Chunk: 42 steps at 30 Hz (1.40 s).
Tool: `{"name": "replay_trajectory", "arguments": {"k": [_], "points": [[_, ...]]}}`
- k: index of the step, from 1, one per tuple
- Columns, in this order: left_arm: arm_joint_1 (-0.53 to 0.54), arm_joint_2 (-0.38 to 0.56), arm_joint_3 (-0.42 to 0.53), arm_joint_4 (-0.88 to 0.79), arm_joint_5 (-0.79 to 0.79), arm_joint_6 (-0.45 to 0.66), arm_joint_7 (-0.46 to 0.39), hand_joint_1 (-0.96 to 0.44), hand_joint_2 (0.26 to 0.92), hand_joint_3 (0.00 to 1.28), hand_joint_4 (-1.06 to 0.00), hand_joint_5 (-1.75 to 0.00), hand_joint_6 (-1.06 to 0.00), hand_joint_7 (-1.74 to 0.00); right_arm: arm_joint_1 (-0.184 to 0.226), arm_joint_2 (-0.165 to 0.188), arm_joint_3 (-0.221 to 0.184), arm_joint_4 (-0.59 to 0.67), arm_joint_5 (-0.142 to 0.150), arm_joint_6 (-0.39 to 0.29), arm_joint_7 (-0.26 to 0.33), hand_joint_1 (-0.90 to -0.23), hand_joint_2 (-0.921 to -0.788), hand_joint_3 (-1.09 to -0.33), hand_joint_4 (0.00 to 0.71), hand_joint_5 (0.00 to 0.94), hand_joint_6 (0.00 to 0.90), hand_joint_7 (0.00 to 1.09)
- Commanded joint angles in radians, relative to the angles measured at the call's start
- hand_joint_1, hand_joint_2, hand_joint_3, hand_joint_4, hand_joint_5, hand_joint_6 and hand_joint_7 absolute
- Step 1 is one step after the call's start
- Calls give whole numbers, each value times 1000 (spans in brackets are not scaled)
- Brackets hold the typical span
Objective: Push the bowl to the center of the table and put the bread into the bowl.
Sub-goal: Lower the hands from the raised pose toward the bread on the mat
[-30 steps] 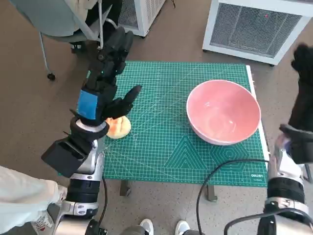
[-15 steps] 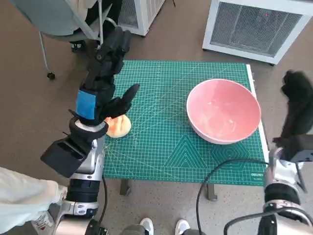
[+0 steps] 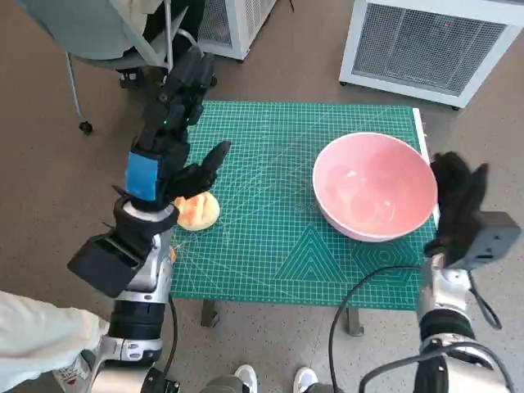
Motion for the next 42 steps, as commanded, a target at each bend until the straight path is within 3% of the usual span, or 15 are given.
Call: {"name": "replay_trajectory", "arguments": {"k": [1, 8, 19, 29, 36, 42], "points": [[15, 16, 7, -16, 10, 5, 4, -408, 921, 381, -265, -3, -234, -206, -14, 41, -22, 24, 21, 71, 8, -468, -921, -845, 271, 16, 45, 657], [25, 24, 10, -26, 18, 8, 9, -410, 921, 379, -270, -4, -244, -191, -51, 79, -21, 27, 8, 106, -21, -471, -921, -847, 282, 16, 73, 628], [46, 46, 21, -43, 16, 12, 9, -414, 921, 375, -274, -2, -281, -133, -124, 141, -58, 28, 31, 134, -31, -471, -921, -888, 299, 20, 92, 631], [71, 58, 35, -64, -5, 18, 1, -431, 921, 366, -286, -6, -302, -110, -174, 175, -59, 33, 25, 158, -61, -473, -921, -865, 322, 27, 80, 750], [91, 62, 43, -74, 1, 16, 7, -443, 921, 363, -274, -1, -308, -95, -204, 198, -61, 36, 22, 186, -91, -486, -921, -853, 332, 31, 85, 760], [117, 76, 57, -79, 10, 5, 10, -447, 921, 363, -259, 0, -309, -80, -221, 203, -76, 37, 33, 212, -69, -513, -921, -843, 349, 40, 85, 757]]}}
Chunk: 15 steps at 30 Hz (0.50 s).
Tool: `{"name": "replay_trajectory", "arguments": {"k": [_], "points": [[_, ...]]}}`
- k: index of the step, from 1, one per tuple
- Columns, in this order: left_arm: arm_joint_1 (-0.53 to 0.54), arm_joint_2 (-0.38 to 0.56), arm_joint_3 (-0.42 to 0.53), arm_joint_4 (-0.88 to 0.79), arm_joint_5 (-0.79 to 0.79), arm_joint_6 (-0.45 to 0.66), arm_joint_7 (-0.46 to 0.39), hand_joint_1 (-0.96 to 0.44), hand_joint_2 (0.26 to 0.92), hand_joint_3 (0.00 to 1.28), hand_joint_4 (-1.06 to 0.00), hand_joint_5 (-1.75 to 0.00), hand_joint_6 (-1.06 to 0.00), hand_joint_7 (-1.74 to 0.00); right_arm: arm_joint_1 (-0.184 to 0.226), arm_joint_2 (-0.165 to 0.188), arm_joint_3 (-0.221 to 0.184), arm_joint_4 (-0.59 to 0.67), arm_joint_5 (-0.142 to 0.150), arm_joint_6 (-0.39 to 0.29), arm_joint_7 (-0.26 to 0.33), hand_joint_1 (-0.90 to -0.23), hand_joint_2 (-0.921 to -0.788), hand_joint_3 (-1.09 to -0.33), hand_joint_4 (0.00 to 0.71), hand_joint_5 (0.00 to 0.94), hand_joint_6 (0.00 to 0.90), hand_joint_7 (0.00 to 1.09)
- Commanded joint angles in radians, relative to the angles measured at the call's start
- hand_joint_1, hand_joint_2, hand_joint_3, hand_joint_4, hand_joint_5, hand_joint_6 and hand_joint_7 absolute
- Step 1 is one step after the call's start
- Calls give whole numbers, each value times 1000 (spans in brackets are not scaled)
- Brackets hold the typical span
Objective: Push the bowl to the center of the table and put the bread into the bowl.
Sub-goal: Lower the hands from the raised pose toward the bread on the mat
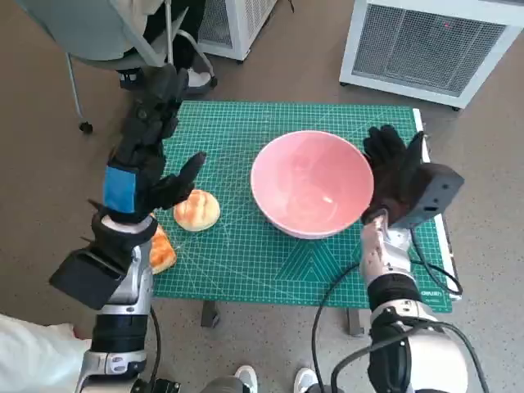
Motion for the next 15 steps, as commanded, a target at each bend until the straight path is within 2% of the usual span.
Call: {"name": "replay_trajectory", "arguments": {"k": [1, 5, 12, 15], "points": [[33, 23, 18, -26, -2, -9, 0, -448, 921, 363, -257, 0, -310, -77, -3, 7, -14, 14, 13, 30, 11, -514, -921, -841, 349, 40, 84, 756], [67, 64, 38, -37, -11, -12, -21, -445, 921, 364, -256, -1, -312, -69, -3, -10, -2, 8, -1, 19, 14, -500, -921, -831, 342, 37, 77, 749], [126, 202, 91, -45, 14, -5, -75, -448, 921, 371, -275, -9, -317, -56, -15, -38, 39, -8, -44, -46, 4, -480, -921, -832, 324, 27, 76, 742], [149, 329, 117, -33, 43, 14, -134, -459, 921, 380, -275, -8, -317, -50, -26, -49, 66, -26, -69, -114, 23, -491, -921, -830, 308, 18, 70, 732]]}}
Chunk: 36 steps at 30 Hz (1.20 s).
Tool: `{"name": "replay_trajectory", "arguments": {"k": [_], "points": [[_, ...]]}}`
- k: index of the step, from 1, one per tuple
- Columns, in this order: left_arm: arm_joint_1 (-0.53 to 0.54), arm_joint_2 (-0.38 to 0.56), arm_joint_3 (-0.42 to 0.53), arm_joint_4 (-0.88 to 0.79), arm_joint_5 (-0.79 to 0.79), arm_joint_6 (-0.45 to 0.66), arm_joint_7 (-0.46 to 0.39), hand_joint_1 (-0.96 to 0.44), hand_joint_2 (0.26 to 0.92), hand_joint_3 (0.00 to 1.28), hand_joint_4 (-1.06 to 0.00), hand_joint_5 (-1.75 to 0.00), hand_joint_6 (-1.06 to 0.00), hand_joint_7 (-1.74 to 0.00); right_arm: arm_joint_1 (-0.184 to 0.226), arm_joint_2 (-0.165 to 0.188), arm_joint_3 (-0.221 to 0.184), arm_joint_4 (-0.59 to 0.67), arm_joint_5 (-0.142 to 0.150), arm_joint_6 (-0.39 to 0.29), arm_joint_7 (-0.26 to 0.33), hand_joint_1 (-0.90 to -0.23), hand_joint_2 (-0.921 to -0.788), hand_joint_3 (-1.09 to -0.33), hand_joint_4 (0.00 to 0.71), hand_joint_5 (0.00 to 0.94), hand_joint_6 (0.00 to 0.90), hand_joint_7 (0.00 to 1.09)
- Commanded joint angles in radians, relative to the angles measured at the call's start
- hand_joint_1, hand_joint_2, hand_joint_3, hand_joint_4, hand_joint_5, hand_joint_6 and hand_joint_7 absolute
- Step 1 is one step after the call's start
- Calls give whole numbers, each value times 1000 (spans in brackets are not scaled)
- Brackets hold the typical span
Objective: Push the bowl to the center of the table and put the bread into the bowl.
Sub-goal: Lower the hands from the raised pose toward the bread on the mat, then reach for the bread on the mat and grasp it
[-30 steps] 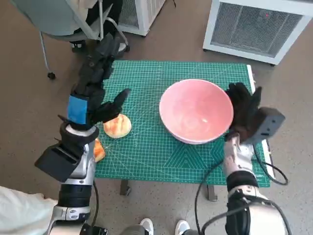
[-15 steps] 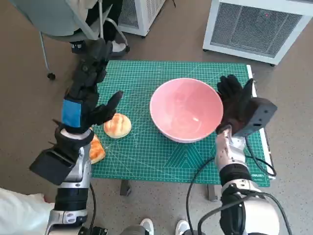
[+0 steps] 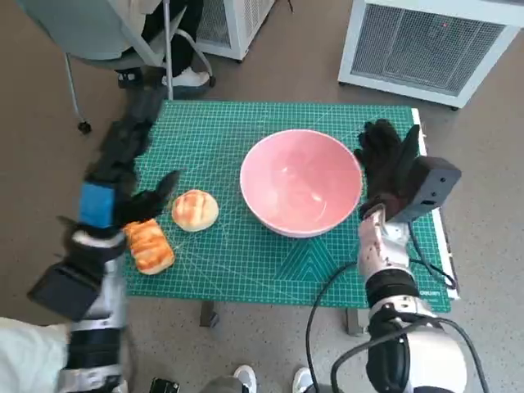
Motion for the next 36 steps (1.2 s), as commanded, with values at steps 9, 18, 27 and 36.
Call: {"name": "replay_trajectory", "arguments": {"k": [9, 18, 27, 36], "points": [[54, 406, 52, 49, 123, 12, -189, -420, 921, 362, -273, -3, -316, -36, -20, -43, 111, -100, -46, -299, 205, -565, -921, -806, 307, 15, 41, 709], [42, 592, -6, 105, 149, 53, -361, -316, 885, 66, -256, -1, -361, -8, 31, -5, 183, -368, 92, -471, 526, -631, -921, -780, 329, 21, 6, 771], [39, 662, -88, 84, 195, 87, -471, -209, 796, 3, -157, 0, -322, 0, 89, 20, 246, -543, 166, -437, 628, -638, -921, -792, 328, 21, -1, 802], [26, 669, -181, 40, 291, 86, -504, -138, 771, 0, -90, 0, -245, 0, 137, 26, 291, -639, 163, -416, 627, -634, -921, -798, 321, 23, -1, 830]]}}
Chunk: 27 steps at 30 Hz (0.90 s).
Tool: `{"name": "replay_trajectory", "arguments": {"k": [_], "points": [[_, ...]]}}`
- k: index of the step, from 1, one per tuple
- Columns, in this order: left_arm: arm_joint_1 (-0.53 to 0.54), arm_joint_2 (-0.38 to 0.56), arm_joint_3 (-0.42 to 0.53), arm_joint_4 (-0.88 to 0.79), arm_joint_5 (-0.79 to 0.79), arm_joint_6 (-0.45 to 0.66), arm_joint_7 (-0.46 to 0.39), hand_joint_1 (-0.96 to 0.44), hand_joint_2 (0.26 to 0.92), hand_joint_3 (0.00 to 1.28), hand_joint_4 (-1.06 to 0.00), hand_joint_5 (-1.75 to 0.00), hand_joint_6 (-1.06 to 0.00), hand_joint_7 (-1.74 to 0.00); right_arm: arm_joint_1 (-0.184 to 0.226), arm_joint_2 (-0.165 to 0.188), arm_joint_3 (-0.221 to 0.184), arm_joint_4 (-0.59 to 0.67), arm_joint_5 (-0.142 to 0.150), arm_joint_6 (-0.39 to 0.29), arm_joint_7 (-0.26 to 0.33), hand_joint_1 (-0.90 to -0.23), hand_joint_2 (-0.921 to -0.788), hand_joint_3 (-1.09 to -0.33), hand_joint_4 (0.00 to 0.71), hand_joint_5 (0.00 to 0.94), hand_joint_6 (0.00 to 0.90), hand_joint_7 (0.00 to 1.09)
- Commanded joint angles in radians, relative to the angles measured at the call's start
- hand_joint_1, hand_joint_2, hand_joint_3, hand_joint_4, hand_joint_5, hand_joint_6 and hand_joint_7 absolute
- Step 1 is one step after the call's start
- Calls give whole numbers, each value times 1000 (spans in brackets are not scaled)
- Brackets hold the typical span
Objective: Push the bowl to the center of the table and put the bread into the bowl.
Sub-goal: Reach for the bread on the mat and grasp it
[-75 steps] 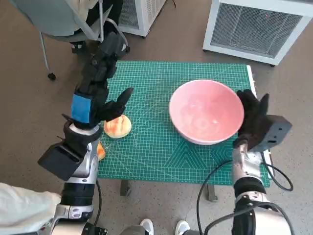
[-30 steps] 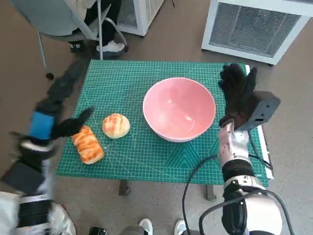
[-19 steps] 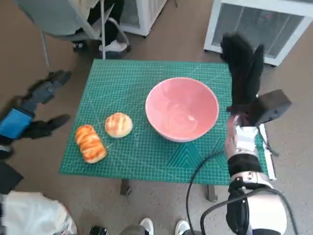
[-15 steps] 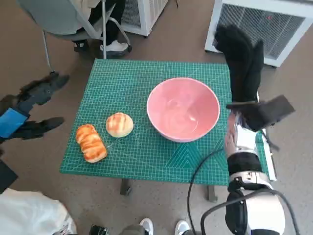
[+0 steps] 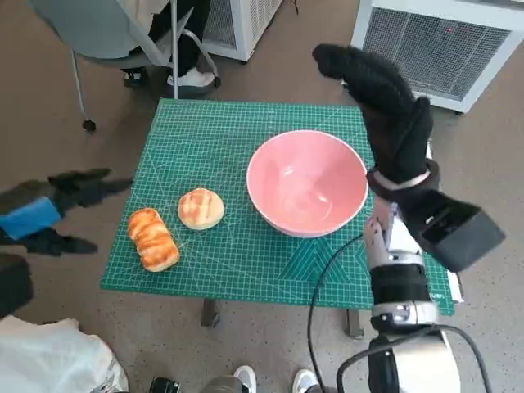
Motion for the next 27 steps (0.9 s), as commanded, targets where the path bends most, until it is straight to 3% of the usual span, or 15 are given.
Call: {"name": "replay_trajectory", "arguments": {"k": [1, 13, 27], "points": [[-19, 10, -56, -13, 59, -10, -15, -134, 770, 0, -86, 0, -241, 0, 43, 8, 22, -41, 6, 24, 11, -634, -921, -798, 319, 23, -1, 827], [-93, -29, -167, 87, 180, -102, 32, -136, 767, 0, -73, 0, -229, -1, 76, 7, 32, -101, 22, 62, 6, -627, -921, -794, 313, 25, -1, 818], [-165, -84, -244, 209, 261, -190, 108, -127, 768, 1, -82, -3, -229, 0, 85, -4, 23, -93, 33, 75, 8, -640, -921, -783, 308, 28, -1, 817]]}}
